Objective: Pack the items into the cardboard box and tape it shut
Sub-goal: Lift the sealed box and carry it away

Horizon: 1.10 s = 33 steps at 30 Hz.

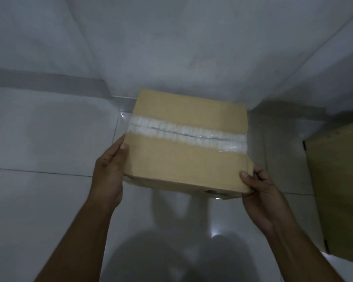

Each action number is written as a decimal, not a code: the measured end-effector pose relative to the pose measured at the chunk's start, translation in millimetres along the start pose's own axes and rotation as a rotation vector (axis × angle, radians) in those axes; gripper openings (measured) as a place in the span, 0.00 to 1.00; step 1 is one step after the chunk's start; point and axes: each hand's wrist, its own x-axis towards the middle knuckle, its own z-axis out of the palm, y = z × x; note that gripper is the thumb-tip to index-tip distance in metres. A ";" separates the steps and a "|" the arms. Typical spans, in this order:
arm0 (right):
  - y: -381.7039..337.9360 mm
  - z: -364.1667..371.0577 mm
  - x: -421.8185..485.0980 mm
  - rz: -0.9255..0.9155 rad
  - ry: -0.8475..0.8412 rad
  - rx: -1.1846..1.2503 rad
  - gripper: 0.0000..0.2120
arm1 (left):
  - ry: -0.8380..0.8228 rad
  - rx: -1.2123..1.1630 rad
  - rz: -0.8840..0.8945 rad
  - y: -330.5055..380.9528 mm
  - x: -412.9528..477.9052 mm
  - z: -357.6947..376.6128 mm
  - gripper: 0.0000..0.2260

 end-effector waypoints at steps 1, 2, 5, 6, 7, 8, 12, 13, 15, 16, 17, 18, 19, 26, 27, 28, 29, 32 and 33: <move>7.4 -2.6 9.2 0.003 0.000 -0.008 0.11 | 0.019 0.002 -0.007 -10.1 7.2 -0.9 0.13; 13.6 -6.2 17.7 0.005 0.011 -0.013 0.11 | 0.041 -0.007 -0.017 -19.8 12.2 -1.7 0.13; 23.0 -13.7 40.7 0.015 0.042 -0.054 0.11 | 0.093 0.003 -0.033 -42.3 18.5 2.5 0.13; 24.6 -16.0 46.4 0.022 0.050 -0.064 0.11 | 0.113 0.019 -0.034 -46.9 18.1 5.8 0.12; 25.0 -17.6 51.3 0.027 0.059 -0.064 0.11 | 0.140 0.028 -0.034 -49.4 17.6 9.5 0.12; 24.9 -18.4 53.8 0.034 0.071 -0.061 0.11 | 0.171 0.035 -0.035 -50.6 16.9 12.4 0.11; 22.0 -18.4 55.4 0.033 0.104 -0.059 0.11 | 0.259 0.045 -0.026 -52.8 13.2 22.0 0.11; 23.1 -17.8 56.5 0.025 0.118 -0.067 0.11 | 0.281 0.055 -0.019 -53.9 12.6 23.4 0.11; 26.6 -16.3 61.1 -0.008 0.164 -0.107 0.09 | 0.336 0.073 -0.012 -58.2 13.4 26.2 0.10; 28.7 -14.7 63.7 -0.035 0.203 -0.134 0.08 | 0.360 0.070 -0.013 -60.0 14.8 27.6 0.09; 31.2 -14.3 66.9 -0.063 0.246 -0.152 0.09 | 0.380 0.066 -0.012 -62.3 15.6 29.7 0.08; 32.2 -12.5 68.9 -0.095 0.287 -0.160 0.10 | 0.393 0.061 -0.010 -63.2 17.0 31.4 0.08; 32.6 -10.2 70.8 -0.126 0.313 -0.169 0.12 | 0.401 0.058 -0.011 -63.3 18.2 32.6 0.08; 24.3 8.5 81.4 -0.150 0.255 -0.263 0.18 | 0.386 0.070 -0.007 -52.7 43.8 38.2 0.07; 24.1 8.5 84.3 -0.149 0.257 -0.271 0.18 | 0.391 0.078 -0.012 -52.3 47.5 39.6 0.07; 23.8 9.6 86.5 -0.149 0.259 -0.283 0.18 | 0.400 0.085 -0.014 -51.8 50.8 40.3 0.07; 24.6 8.9 89.2 -0.149 0.267 -0.292 0.18 | 0.406 0.094 -0.013 -52.4 53.2 41.6 0.07; 25.6 7.2 92.0 -0.142 0.288 -0.301 0.18 | 0.416 0.108 -0.005 -54.4 54.8 42.8 0.08; 26.2 6.5 92.8 -0.144 0.290 -0.302 0.18 | 0.420 0.106 -0.009 -55.2 54.3 42.3 0.09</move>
